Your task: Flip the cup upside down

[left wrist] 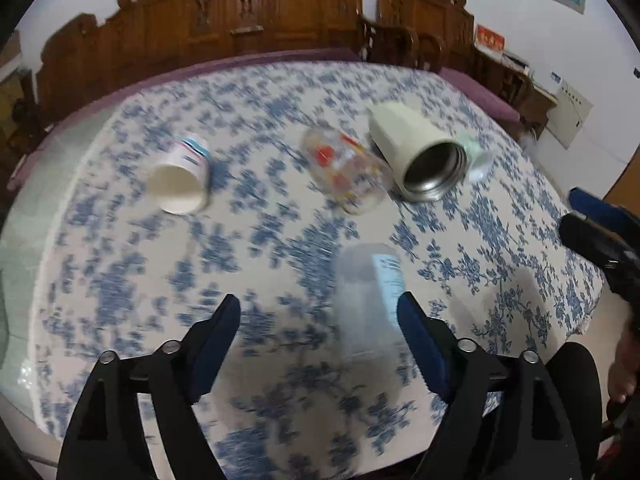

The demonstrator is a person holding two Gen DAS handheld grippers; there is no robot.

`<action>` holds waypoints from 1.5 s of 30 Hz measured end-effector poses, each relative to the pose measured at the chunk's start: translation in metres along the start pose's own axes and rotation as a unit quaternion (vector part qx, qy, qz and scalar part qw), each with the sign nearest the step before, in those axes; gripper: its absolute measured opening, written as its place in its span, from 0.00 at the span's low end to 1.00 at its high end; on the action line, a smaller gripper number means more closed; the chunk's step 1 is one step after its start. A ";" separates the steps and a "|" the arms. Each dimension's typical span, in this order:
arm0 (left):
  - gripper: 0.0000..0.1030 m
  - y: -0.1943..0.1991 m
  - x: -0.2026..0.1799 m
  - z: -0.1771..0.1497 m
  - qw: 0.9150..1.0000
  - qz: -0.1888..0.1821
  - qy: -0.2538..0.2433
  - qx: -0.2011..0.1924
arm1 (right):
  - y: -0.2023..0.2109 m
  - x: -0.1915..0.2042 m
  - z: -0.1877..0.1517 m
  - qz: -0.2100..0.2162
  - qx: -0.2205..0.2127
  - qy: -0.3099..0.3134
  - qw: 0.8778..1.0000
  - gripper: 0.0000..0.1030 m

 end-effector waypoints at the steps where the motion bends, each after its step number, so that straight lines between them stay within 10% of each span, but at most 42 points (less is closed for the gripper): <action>1: 0.82 0.007 0.005 0.001 1.000 0.005 0.000 -0.008 | -0.004 0.005 0.001 0.004 0.003 0.002 1.000 0.78; 15: 0.92 0.055 0.062 -0.007 0.997 0.053 0.003 -0.052 | -0.077 0.052 -0.002 0.046 0.118 -0.009 0.992 0.78; 32: 0.92 0.053 0.076 -0.019 0.997 0.053 0.017 -0.048 | -0.157 0.056 -0.026 0.049 0.283 -0.114 0.951 0.78; 45: 0.92 0.051 0.076 -0.021 0.998 0.052 0.017 -0.041 | -0.172 0.052 -0.032 0.072 0.316 -0.141 0.936 0.63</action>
Point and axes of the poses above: each gripper's, at about its wrist camera, not at the fingertips, and y roughly against the way its jaws point, x to its left, z to its top, the point moved 1 cm from there along -y, roughly the way its jaws point, and after that the axes turned 10 degrees about -x, right-handed, at the moved point
